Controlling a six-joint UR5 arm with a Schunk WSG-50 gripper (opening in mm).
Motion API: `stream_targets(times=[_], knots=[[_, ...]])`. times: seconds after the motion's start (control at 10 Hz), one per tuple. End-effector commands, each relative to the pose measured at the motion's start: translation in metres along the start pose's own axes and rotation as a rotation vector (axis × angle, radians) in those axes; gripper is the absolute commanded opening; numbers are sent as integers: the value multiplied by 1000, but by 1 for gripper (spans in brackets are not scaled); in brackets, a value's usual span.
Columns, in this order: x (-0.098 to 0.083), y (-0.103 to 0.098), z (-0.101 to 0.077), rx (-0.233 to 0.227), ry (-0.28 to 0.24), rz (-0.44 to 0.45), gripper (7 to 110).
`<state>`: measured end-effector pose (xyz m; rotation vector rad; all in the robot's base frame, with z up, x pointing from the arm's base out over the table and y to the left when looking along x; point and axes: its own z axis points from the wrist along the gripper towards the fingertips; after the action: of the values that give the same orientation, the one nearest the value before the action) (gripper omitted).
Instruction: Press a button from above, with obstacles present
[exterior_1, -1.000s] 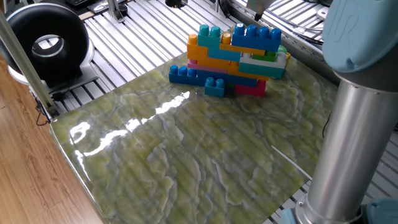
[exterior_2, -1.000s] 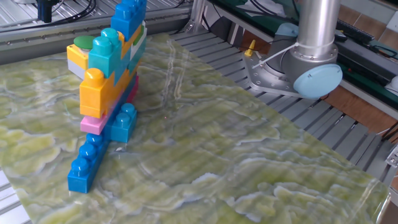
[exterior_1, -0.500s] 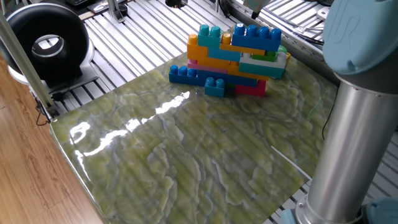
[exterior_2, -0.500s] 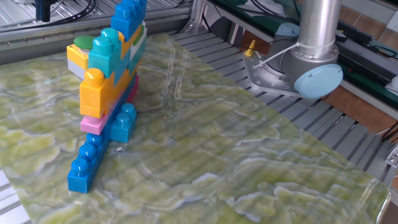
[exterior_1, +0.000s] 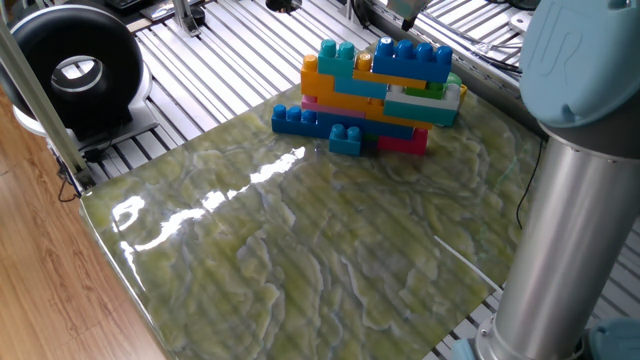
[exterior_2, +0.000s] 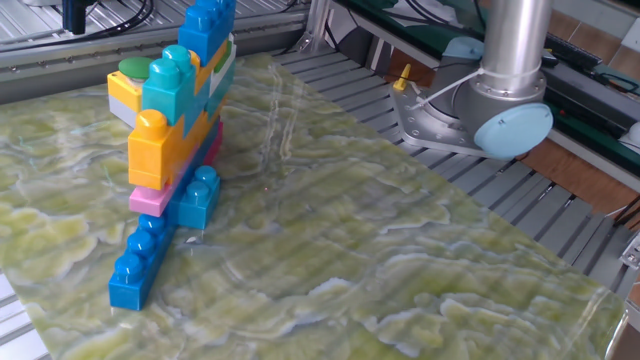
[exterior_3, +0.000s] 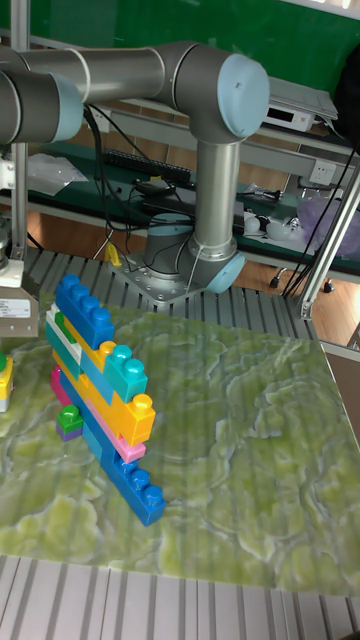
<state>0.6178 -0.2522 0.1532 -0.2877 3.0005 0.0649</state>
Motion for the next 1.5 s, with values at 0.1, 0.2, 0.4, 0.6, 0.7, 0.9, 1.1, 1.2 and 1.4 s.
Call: stream_targets(times=[0.1, 0.2, 0.4, 0.6, 0.7, 0.9, 1.1, 1.2, 1.4], knots=[[7, -9, -3, 49, 30, -46, 7], [7, -8, -3, 47, 30, -68, 7], [-5, -2, -3, 23, -19, -103, 7], [-16, -6, -3, 43, -61, -113, 7], [-14, -5, -3, 39, -51, -106, 7], [-19, 5, -19, 23, -8, -94, 7], [-27, 29, -62, 51, 85, -59, 7], [-33, 50, -77, 39, 93, -43, 7], [-44, 103, -90, 11, 91, 44, 7]])
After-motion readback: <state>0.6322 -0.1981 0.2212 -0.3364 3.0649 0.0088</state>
